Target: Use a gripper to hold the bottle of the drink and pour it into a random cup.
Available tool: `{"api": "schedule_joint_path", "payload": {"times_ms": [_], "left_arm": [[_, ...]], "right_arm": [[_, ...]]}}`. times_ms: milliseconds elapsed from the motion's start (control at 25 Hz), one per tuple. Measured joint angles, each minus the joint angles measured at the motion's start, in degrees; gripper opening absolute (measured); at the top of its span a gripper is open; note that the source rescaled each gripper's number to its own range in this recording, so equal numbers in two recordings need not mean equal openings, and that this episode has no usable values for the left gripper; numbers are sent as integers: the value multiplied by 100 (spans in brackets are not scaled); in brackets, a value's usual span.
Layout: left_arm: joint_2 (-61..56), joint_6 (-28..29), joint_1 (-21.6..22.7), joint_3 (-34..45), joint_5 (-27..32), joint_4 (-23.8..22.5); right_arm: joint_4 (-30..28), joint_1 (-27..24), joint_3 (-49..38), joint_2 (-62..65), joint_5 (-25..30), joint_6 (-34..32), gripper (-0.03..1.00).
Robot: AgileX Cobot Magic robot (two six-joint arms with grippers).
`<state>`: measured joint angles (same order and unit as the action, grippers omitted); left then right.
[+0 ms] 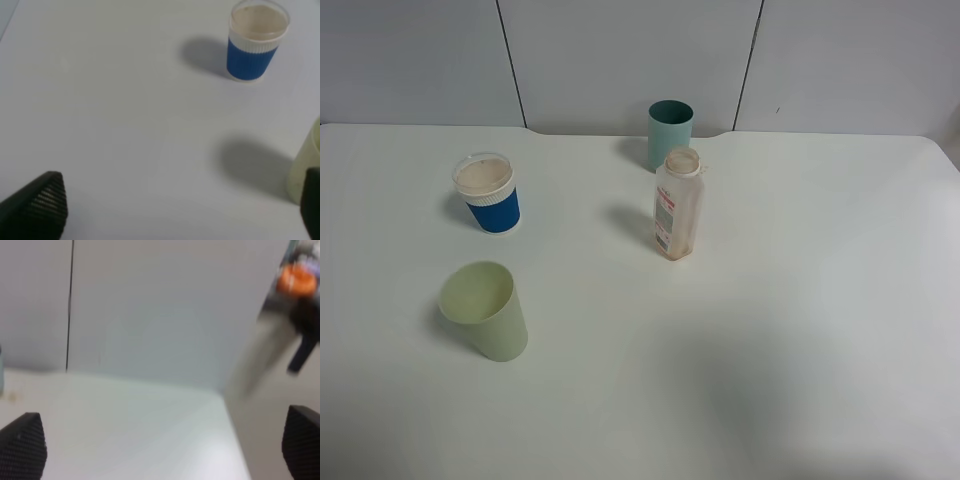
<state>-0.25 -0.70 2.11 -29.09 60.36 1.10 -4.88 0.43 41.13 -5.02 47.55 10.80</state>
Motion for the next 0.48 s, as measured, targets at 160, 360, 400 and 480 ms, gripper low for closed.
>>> {"api": "schedule_joint_path", "payload": {"times_ms": [160, 360, 400, 480], "left_arm": [[0, 0, 0, 0, 0, 0], [0, 0, 0, 0, 0, 0], [0, 0, 0, 0, 0, 0], [0, 0, 0, 0, 0, 0]], "right_arm": [[0, 0, -479, 454, 492, -222, 92], [82, 0, -1030, 517, 995, -391, 92], [95, 0, -1098, 517, 1068, -400, 92], [105, 0, -1188, 517, 1244, -428, 92]]}}
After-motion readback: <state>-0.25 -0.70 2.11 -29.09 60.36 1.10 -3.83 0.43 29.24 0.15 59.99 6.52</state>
